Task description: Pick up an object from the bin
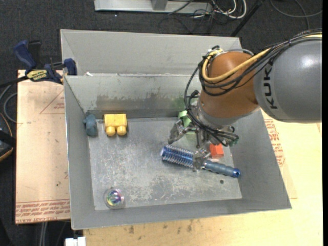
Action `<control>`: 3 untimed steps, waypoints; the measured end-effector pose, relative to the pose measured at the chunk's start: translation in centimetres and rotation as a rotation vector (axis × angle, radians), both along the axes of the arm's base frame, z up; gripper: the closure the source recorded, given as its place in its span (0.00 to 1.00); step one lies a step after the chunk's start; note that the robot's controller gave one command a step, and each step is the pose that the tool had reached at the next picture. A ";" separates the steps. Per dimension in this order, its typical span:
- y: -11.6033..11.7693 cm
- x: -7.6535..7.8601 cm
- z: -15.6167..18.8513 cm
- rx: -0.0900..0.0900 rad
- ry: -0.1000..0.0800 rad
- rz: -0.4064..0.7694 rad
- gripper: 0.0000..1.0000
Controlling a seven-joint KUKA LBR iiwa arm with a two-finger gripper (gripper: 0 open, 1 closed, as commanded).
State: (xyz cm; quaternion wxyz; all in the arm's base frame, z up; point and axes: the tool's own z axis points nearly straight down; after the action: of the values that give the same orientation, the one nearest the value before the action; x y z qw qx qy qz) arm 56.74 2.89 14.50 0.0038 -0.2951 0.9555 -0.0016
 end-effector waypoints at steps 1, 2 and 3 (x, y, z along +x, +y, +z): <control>-5.1 3.6 -3.9 0.001 0.006 -0.175 0.00; -2.1 3.5 -7.0 0.000 0.003 -0.127 0.00; -2.0 3.8 -6.7 0.004 -0.005 -0.131 1.00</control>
Offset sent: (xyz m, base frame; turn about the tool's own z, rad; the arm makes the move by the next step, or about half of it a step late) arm 0.0358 -0.0487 -0.0367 0.1701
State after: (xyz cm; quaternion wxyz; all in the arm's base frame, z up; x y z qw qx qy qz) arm 60.49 0.84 7.79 0.0066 -0.2320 0.9727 -0.0004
